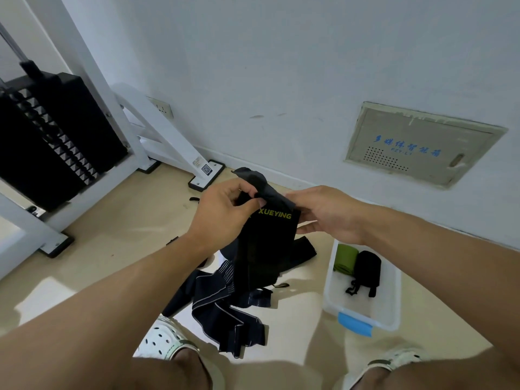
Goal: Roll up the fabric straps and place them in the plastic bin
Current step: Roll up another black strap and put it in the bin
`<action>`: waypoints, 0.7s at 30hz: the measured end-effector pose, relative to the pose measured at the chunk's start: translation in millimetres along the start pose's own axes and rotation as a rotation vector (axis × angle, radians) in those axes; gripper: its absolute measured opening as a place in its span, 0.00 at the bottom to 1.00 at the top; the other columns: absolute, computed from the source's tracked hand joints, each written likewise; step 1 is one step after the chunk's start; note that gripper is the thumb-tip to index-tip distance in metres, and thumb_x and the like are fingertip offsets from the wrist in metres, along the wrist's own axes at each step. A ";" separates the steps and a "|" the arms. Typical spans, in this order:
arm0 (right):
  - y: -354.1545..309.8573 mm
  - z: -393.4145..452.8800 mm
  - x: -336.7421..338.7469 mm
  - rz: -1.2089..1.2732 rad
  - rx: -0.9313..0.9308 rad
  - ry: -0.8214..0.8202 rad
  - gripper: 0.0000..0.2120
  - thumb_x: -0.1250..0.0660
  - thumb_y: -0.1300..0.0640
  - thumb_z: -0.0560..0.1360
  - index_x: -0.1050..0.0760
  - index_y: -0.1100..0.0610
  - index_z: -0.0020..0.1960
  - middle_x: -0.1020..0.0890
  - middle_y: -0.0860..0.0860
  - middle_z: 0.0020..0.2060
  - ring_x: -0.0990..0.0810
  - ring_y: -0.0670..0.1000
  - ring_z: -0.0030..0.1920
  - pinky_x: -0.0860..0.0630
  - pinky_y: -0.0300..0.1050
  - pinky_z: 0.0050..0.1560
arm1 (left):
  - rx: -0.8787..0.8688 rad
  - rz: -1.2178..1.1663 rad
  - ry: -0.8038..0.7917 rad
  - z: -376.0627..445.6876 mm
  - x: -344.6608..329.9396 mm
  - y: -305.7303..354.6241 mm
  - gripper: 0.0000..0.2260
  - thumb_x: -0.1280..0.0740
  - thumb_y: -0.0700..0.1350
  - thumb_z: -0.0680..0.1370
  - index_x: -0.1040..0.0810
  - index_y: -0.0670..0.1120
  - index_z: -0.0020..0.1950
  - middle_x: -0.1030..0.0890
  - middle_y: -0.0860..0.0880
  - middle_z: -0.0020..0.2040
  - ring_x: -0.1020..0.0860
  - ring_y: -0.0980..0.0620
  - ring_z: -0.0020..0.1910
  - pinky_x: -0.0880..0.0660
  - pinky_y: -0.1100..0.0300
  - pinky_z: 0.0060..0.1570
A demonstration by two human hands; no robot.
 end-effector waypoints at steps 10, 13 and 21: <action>-10.6 3.5 13.0 -0.122 0.296 0.549 0.05 0.30 0.53 0.80 0.19 0.50 0.45 0.14 0.46 0.41 0.16 0.42 0.41 0.20 0.43 0.50 | -0.009 0.152 -0.107 1.9 -2.6 -3.5 0.04 0.24 0.41 0.76 0.18 0.46 0.44 0.14 0.46 0.41 0.16 0.50 0.38 0.19 0.55 0.45; -13.2 3.8 18.3 -0.144 0.375 0.577 0.05 0.33 0.54 0.81 0.21 0.50 0.47 0.14 0.49 0.43 0.15 0.48 0.44 0.18 0.47 0.53 | 0.010 0.150 -0.189 0.5 -4.2 -2.9 0.04 0.25 0.42 0.77 0.19 0.47 0.45 0.13 0.50 0.41 0.16 0.53 0.39 0.20 0.58 0.46; -15.8 -2.0 12.3 -0.056 0.389 0.357 0.05 0.38 0.56 0.84 0.27 0.52 0.50 0.17 0.47 0.38 0.20 0.49 0.39 0.19 0.47 0.40 | 0.222 -0.172 -0.261 -3.5 -6.0 -3.7 0.29 0.31 0.39 0.82 0.38 0.55 0.79 0.12 0.45 0.53 0.14 0.43 0.54 0.19 0.42 0.59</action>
Point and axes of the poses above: each hand's wrist, its own z-axis towards the middle knuckle, its own x-axis out of the back of the hand, y = z × x, the point moved 2 cm from there along z, towards the middle knuckle
